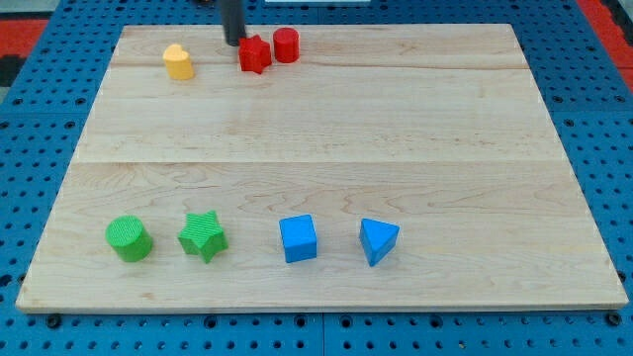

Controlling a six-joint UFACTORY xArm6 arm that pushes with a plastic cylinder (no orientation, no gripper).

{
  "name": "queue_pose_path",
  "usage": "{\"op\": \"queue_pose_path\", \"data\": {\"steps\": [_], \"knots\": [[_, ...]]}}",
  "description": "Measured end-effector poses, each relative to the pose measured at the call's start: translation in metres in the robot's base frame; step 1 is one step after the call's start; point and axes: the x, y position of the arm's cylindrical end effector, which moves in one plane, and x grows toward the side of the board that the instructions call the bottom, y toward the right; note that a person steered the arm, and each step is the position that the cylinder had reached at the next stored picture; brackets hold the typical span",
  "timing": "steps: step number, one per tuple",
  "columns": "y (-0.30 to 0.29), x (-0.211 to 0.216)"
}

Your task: Move the red star towards the bottom right side of the board

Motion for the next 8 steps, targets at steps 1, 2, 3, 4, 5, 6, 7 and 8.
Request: {"op": "queue_pose_path", "data": {"steps": [1, 2, 3, 4, 5, 6, 7, 8], "knots": [[0.071, 0.074], [0.129, 0.120], [0.082, 0.104], [0.058, 0.113], [0.088, 0.181], [0.131, 0.210], [0.138, 0.173], [0.141, 0.142]]}}
